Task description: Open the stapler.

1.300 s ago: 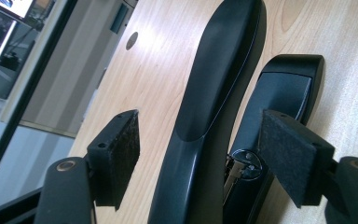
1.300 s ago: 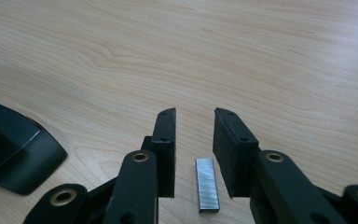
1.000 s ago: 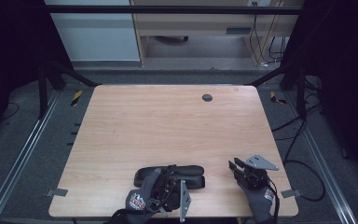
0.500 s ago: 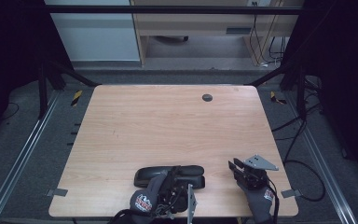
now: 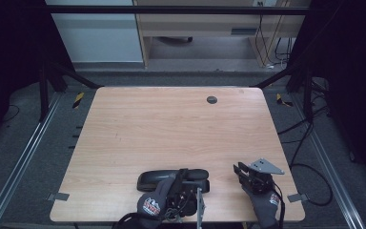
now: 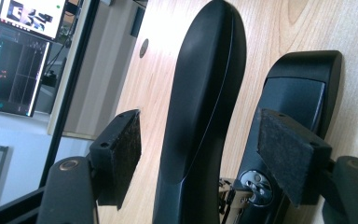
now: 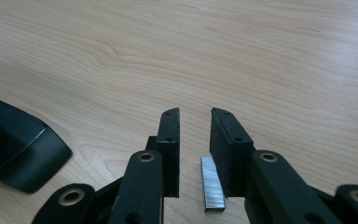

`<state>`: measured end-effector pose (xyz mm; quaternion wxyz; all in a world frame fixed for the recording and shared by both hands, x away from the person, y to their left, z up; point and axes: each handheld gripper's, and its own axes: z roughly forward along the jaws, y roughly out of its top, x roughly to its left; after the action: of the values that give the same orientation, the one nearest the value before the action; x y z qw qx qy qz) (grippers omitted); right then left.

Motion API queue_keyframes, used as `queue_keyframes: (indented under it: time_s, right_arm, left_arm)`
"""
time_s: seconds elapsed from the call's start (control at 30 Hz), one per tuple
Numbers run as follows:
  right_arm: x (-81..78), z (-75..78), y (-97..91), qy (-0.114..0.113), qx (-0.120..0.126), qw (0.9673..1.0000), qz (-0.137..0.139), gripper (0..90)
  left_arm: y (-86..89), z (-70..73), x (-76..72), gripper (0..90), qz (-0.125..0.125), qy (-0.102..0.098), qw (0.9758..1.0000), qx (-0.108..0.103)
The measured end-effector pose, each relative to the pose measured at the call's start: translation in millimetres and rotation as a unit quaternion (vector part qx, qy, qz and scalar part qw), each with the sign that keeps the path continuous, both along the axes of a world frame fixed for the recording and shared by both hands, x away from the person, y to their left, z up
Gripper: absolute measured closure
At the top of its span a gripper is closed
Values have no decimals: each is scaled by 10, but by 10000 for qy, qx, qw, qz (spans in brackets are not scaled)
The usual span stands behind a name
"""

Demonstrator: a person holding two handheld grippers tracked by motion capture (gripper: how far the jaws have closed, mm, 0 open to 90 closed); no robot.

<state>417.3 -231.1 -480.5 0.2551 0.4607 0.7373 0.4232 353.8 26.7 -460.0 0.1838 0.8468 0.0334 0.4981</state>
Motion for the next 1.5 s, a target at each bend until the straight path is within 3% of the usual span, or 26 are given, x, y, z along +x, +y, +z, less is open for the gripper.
queue_keyframes:
  time_s: [0.8,0.83,1.13,1.5]
  right_arm:
    - [-17,-7,68,-17,38,9999,133,810]
    - [-21,-9,75,-10,42,9999,143,816]
    - [-48,-28,165,-40,168,9988,451,900]
    - [-71,-91,330,59,296,9961,831,900]
  left_arm:
    - [-153,-126,67,323,44,-214,9994,276]
    - [-160,-142,70,327,25,-200,9996,202]
    - [-195,-164,102,365,41,-246,9994,238]
    - [-230,-159,127,428,41,-318,9991,294]
